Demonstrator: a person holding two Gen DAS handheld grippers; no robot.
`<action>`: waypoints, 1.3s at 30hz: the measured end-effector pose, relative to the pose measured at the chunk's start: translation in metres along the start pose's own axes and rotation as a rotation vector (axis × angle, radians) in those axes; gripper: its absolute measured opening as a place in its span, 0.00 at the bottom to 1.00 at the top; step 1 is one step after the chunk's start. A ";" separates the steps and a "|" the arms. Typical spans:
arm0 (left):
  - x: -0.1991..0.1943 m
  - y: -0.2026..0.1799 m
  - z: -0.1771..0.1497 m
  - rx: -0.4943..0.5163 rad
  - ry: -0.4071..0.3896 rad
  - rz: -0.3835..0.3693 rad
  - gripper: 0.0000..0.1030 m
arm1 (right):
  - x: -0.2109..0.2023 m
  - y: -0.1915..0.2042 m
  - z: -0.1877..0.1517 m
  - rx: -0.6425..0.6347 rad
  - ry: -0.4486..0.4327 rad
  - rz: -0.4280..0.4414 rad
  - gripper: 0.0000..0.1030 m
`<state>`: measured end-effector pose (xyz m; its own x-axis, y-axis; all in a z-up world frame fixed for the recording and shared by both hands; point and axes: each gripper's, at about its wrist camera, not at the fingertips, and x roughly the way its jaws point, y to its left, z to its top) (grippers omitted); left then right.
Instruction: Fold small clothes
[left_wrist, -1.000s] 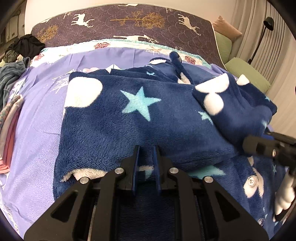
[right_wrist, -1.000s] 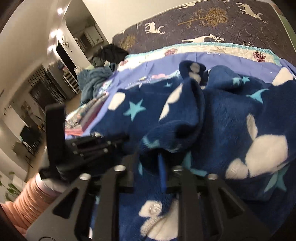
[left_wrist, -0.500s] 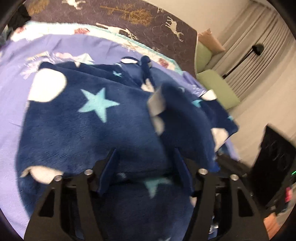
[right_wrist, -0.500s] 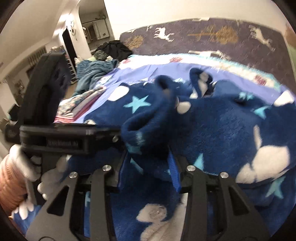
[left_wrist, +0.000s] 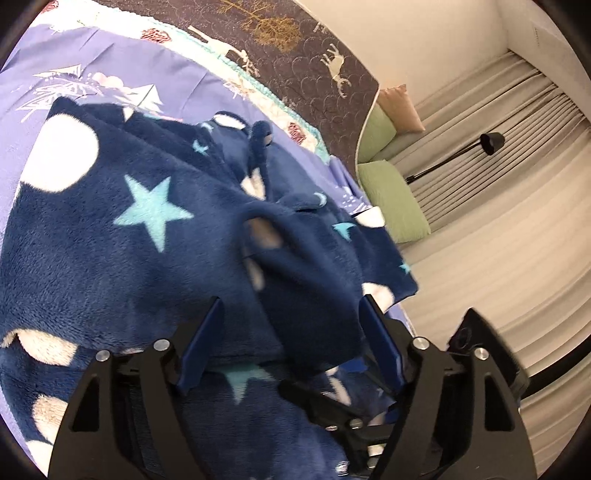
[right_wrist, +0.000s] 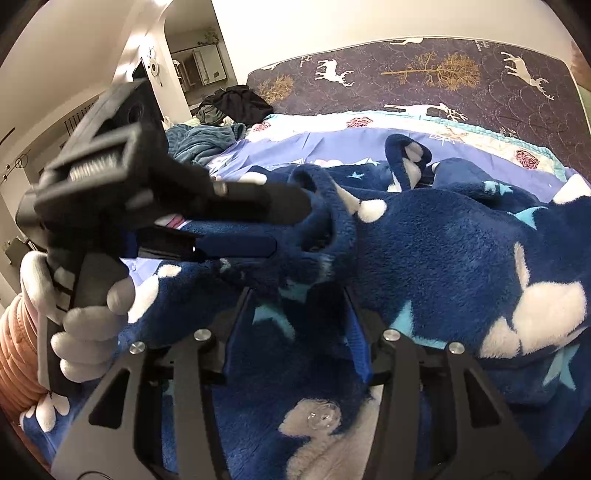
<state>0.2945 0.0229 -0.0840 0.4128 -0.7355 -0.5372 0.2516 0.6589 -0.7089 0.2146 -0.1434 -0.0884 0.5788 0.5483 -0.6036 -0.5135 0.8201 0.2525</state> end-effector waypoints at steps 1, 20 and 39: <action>-0.002 -0.002 0.000 0.002 -0.005 -0.009 0.75 | 0.000 0.000 0.000 -0.001 -0.002 0.001 0.48; -0.029 -0.079 0.024 0.318 -0.118 0.196 0.09 | -0.036 0.004 -0.001 -0.002 -0.151 -0.036 0.61; -0.042 0.024 0.019 0.358 -0.044 0.676 0.33 | -0.069 -0.138 -0.022 0.352 0.086 -0.439 0.79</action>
<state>0.3001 0.0725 -0.0697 0.6108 -0.1518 -0.7771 0.1970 0.9797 -0.0365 0.2318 -0.2982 -0.0983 0.6291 0.1407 -0.7645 0.0136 0.9813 0.1918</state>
